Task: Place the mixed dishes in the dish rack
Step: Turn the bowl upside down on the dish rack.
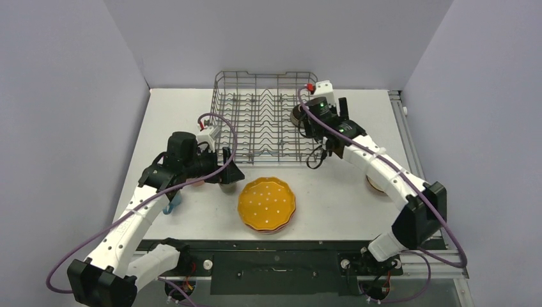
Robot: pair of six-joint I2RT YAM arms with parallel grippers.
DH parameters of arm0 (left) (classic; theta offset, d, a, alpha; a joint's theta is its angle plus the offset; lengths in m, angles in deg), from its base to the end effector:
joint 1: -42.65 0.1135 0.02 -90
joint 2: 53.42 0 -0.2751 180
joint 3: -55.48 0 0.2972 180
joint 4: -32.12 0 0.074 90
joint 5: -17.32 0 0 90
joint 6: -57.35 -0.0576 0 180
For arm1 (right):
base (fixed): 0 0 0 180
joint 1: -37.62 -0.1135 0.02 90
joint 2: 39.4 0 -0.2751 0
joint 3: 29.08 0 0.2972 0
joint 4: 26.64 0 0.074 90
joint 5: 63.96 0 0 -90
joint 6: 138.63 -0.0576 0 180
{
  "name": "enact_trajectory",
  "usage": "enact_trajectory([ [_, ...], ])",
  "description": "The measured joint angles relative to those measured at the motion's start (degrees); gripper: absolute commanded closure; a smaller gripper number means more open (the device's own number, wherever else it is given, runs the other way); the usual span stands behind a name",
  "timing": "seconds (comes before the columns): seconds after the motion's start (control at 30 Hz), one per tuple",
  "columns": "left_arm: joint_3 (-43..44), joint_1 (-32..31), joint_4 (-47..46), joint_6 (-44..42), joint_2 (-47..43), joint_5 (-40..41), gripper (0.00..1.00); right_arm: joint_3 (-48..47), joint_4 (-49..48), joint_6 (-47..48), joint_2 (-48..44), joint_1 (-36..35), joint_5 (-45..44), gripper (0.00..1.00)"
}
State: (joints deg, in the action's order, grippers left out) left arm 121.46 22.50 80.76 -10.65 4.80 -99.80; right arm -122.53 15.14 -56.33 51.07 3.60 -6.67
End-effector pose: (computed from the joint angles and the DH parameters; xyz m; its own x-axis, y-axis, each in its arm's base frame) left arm 0.2391 -0.1157 0.3055 -0.8057 -0.0595 -0.5893 0.3541 0.7491 -0.5599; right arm 0.3610 0.2061 0.3273 -0.5310 -0.2224 -0.8177 -0.0510 0.9716 -0.2311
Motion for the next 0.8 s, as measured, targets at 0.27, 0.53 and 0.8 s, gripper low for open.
enact_trajectory([
  [0.27,-2.23,0.0,-3.15,0.26,-1.86,0.55,0.05,7.34,6.91,-7.58,-11.37,2.99,0.7,0.21],
  [0.53,-4.98,0.0,-6.36,0.87,-1.86,0.57,0.04,13.88,12.7,-12.52,-17.53,6.82,3.32,0.22],
  [0.8,-6.99,0.0,-8.2,1.16,-1.86,0.39,0.04,20.52,15.08,-15.74,-22.23,14.99,7.93,0.23],
])
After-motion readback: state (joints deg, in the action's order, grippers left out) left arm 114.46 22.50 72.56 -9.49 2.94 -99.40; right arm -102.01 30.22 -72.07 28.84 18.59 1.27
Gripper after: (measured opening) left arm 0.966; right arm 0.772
